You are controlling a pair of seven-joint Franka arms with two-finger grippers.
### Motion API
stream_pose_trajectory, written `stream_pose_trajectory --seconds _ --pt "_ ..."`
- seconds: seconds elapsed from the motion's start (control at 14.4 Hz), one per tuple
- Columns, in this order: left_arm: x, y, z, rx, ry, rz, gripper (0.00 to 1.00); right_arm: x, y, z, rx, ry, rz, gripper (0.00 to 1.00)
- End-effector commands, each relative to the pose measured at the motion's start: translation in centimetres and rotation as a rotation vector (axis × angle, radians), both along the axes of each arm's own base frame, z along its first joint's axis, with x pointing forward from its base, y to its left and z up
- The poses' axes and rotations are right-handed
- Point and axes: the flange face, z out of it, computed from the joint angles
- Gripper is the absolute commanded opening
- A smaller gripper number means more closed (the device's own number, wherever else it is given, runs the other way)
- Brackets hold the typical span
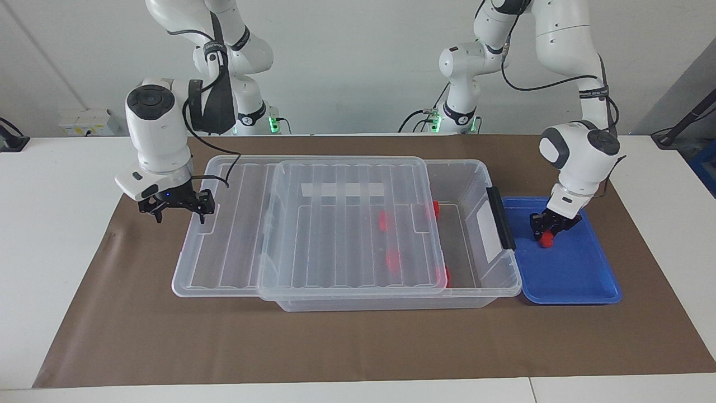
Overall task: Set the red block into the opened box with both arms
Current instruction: 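Grasp the red block in the blue tray with the left gripper, then carry the red block over the open clear box with the left gripper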
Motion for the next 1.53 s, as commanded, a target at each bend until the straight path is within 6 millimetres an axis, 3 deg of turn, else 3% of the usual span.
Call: stream_pose_trajectory --seconds 0.0,0.21,0.42,0.69,0.83,0.9,1.18,1.32,1.46 --pt "0.8 -0.1 1.5 -0.011 0.014 -0.005 0.00 -0.6 -1.2 0.5 -0.036 0.028 0.015 1.00" --pt "3.6 -0.5 7.8 -0.025 0.087 -0.018 0.00 -0.6 -1.3 0.6 -0.051 0.031 0.026 1.00" --pt "4.6 -2.9 13.2 -0.039 0.128 0.023 0.00 -0.8 -2.2 1.1 -0.065 0.032 0.028 1.00" --pt "5.5 -8.9 20.2 -0.066 0.169 0.106 0.00 -0.9 -2.5 1.3 -0.087 0.037 0.034 1.00" --pt "5.5 -11.7 22.4 -0.120 0.170 0.180 0.00 -1.0 -2.5 1.4 -0.088 0.037 0.034 1.00" --pt "5.3 -12.2 22.5 -0.137 0.186 0.232 0.00 -1.0 -2.5 1.4 -0.088 0.038 0.032 1.00" --pt "4.9 -19.7 24.0 -0.166 0.154 0.314 0.00 -1.0 -2.2 2.2 -0.081 0.025 0.031 1.00" --pt "4.6 -22.4 23.6 -0.171 0.115 0.291 0.00 -1.4 -1.9 3.8 -0.065 0.010 0.022 1.00" --pt "3.7 -26.5 22.1 -0.170 0.083 0.350 0.00 -1.6 -1.2 6.8 0.004 -0.001 -0.011 1.00"
